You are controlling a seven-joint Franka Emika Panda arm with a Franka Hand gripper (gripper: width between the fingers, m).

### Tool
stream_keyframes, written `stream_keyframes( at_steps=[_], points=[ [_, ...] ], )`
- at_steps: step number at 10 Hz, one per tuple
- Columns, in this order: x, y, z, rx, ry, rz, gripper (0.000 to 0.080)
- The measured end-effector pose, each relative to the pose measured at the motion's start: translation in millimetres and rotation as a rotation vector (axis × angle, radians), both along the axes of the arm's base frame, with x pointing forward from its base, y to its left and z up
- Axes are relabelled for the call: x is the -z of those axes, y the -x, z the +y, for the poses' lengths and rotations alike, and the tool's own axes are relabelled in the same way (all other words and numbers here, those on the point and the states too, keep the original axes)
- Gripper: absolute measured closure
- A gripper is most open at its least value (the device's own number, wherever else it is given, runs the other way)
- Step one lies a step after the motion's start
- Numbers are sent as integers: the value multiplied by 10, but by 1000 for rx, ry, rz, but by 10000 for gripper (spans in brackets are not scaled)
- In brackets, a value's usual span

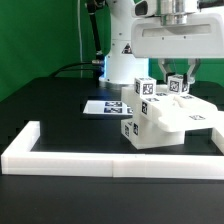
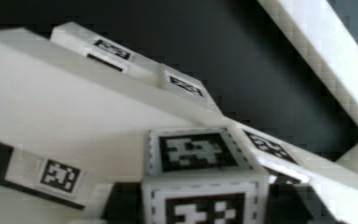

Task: Assemble chair

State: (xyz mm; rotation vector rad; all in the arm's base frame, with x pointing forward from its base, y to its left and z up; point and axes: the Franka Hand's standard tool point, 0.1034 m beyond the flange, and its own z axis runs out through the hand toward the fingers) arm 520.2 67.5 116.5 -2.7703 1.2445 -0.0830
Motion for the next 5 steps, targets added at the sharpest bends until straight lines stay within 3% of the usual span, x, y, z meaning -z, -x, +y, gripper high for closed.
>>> stream_keyframes(
  at_steps=[5],
  points=[
    [-4,-4,24,311,-39,20,515]
  ],
)
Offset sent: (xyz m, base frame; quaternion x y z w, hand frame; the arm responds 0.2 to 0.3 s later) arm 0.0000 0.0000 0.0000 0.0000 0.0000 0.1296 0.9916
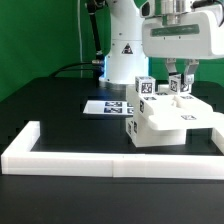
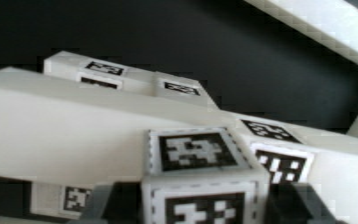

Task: Assemble chair

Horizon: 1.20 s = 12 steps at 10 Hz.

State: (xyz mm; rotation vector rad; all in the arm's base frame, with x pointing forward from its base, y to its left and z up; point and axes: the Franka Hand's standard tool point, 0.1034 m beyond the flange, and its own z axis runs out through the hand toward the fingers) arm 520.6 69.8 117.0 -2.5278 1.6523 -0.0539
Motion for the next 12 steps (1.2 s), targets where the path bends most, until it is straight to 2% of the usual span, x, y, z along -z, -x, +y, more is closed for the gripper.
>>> stream_keyframes(
  at_steps=[3,5,7,8,12],
  points=[
    [-2,-1,14,156,-18,11,515],
    [0,0,14,141,-17,10,514],
    [-8,0,53,34,-9,4,199],
    [-9,0,59,-70,0,-5,165],
    [-7,1,54,-434,37,-36,151]
  ],
)
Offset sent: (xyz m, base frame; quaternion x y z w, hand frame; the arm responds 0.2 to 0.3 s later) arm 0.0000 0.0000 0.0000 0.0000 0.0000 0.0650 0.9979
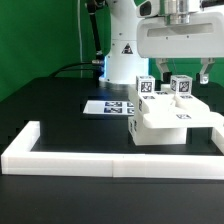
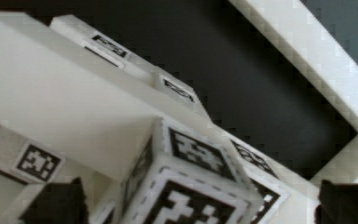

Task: Assemble chair

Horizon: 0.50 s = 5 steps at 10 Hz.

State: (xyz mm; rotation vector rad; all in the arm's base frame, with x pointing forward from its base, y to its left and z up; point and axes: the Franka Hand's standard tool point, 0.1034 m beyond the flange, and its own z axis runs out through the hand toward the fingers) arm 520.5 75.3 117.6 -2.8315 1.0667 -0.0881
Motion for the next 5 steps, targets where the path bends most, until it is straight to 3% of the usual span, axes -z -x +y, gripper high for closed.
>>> stream_keyframes(
  at_steps=[3,5],
  points=[
    [15,10,10,-372,65,-35,151],
    [16,12,18,-490,79,-42,151]
  ],
)
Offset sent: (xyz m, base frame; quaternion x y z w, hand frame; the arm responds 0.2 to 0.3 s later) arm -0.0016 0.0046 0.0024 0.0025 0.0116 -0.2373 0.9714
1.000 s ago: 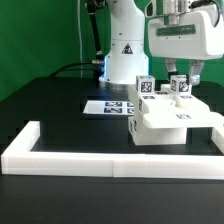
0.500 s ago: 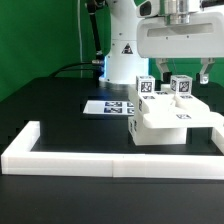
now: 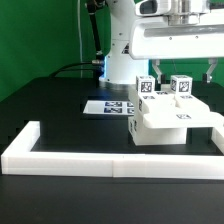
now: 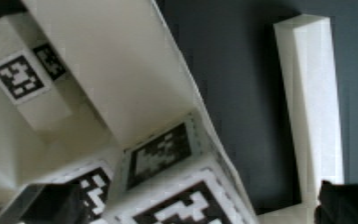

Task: Assemble chair

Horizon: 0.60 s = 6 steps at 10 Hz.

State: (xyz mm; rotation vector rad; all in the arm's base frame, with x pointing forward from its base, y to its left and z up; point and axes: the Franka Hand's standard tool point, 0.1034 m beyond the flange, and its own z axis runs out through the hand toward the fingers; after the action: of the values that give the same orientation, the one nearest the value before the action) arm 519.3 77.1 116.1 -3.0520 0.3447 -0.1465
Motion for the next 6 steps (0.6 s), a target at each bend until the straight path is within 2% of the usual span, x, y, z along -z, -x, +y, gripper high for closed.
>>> stream_keyframes(
  at_steps=[5,6],
  points=[
    [5,1,-6,-244,37,-10,167],
    [5,1,-6,-237,36,-10,340]
  ],
)
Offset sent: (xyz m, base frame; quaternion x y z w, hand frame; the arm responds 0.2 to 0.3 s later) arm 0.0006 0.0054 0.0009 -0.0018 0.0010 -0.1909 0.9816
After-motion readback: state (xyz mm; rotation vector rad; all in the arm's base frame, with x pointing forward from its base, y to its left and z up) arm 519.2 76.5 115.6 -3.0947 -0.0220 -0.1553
